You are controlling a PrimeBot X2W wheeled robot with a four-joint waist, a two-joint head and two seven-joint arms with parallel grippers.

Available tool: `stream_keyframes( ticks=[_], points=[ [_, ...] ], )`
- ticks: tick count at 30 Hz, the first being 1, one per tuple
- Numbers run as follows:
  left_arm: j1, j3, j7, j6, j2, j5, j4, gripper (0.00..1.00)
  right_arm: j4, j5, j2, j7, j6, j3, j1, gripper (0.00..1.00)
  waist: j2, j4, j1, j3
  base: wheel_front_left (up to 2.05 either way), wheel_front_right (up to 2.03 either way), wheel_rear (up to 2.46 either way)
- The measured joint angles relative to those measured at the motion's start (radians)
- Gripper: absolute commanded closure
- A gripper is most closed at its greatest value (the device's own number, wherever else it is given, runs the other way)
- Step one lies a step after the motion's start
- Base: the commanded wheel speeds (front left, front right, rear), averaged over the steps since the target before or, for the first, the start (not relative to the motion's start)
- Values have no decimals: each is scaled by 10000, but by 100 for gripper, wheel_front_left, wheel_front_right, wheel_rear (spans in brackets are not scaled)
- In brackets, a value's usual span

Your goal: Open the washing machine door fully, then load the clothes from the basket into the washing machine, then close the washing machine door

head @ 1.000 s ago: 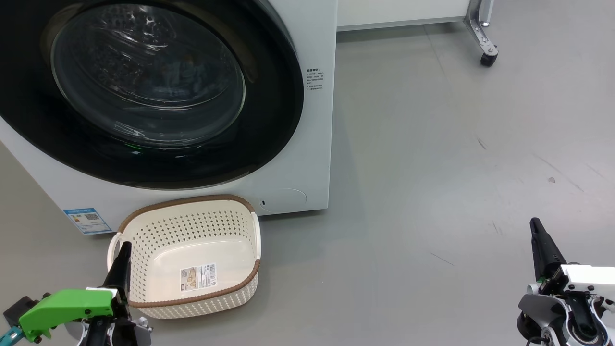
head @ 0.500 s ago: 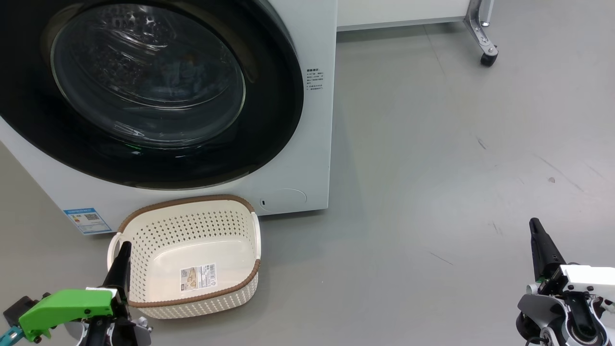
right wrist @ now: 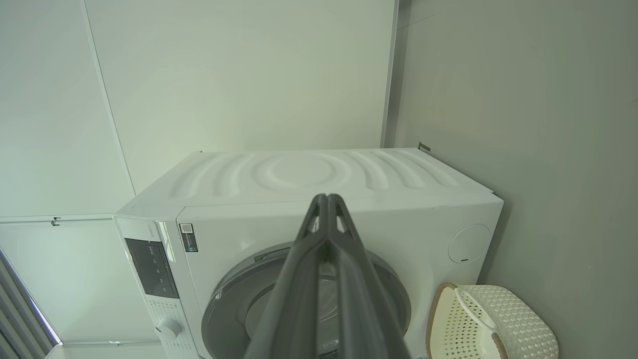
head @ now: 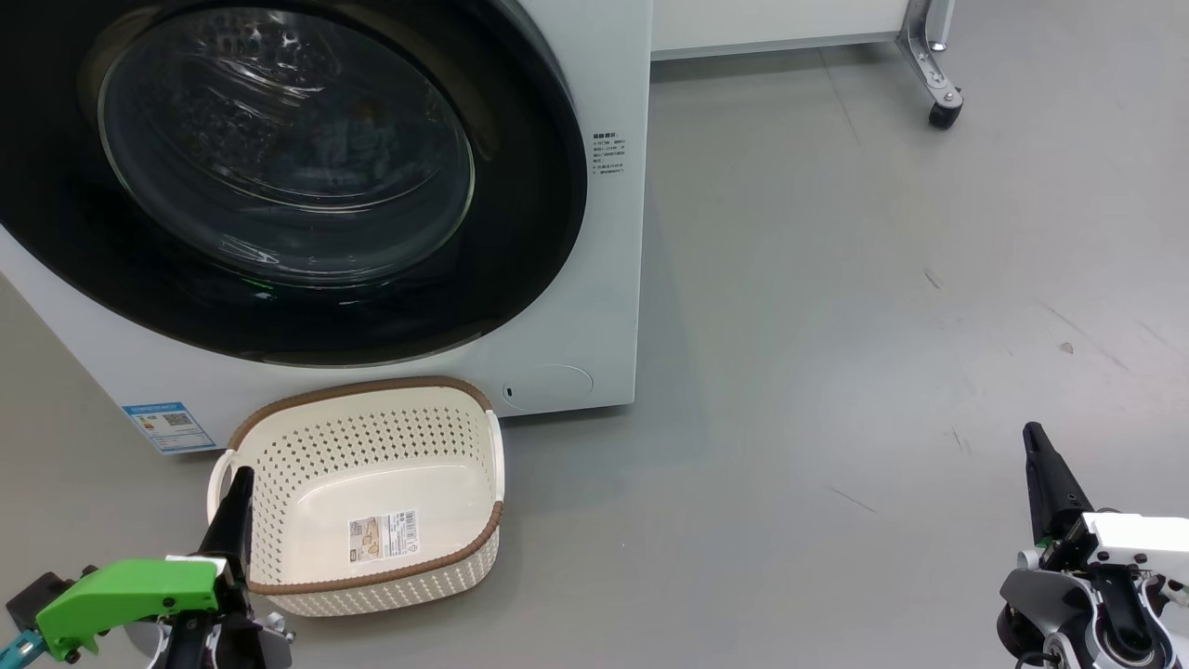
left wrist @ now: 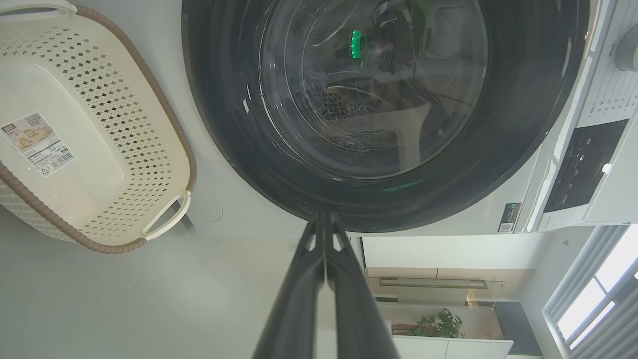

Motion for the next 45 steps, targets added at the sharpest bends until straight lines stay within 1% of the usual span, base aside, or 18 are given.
stream_keyframes(
  ticks=[45],
  points=[
    [-1,27,25,0,-2,0,-2,100,8,-8,19,58,2,-81,-3,100,0,-1,0,1,0,0,0]
  ],
)
